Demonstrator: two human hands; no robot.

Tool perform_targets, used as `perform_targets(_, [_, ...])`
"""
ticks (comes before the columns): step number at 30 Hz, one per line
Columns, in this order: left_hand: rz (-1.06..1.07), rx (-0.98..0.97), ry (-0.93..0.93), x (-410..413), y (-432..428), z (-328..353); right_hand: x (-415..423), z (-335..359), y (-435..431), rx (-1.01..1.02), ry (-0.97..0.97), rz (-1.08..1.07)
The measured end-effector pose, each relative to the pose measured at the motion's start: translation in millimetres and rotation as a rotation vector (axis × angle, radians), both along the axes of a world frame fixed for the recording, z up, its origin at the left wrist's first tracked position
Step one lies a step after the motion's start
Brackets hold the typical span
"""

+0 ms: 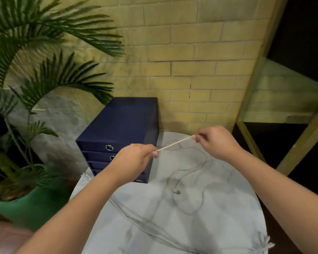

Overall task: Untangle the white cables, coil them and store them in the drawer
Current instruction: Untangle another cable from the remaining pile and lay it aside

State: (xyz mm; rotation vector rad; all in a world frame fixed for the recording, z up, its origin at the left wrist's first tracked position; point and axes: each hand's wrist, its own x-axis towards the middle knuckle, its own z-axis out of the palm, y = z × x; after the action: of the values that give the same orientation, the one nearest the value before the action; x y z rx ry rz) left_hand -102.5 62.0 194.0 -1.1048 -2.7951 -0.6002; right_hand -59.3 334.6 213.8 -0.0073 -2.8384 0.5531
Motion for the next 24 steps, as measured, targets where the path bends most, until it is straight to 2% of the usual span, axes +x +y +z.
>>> perform_targets(5, [0.099, 0.086, -0.268, 4.4, -9.3, 10.9, 15.5, 11.0, -24.2, -0.065, 0.033, 0.035])
perform_targets(10, [0.047, 0.244, -0.471, 6.4, -9.7, 15.8, 25.4, 21.9, -59.2, -0.08, 0.085, 0.054])
perform_targets(11, [0.043, 0.294, -0.54, 6.5, -9.6, 16.2, 27.1, 24.3, -63.4, -0.077, 0.108, 0.049])
perform_targets(14, [0.045, 0.582, -0.922, 9.7, -8.7, 20.1, 33.4, 27.8, -72.2, -0.052, 0.145, 0.055])
perform_targets(16, [0.04, 0.677, -1.053, 10.5, -10.9, 21.4, 36.5, 27.3, -79.2, -0.016, 0.155, 0.073])
perform_targets(18, [-0.001, 0.628, -1.025, 8.7, -13.7, 20.0, 38.0, 26.0, -86.0, 0.02, 0.166, 0.09])
perform_targets(24, [-0.027, 0.332, -0.737, 6.9, -25.9, 24.9, 42.2, 29.8, -96.5, 0.191, 0.27, 0.118])
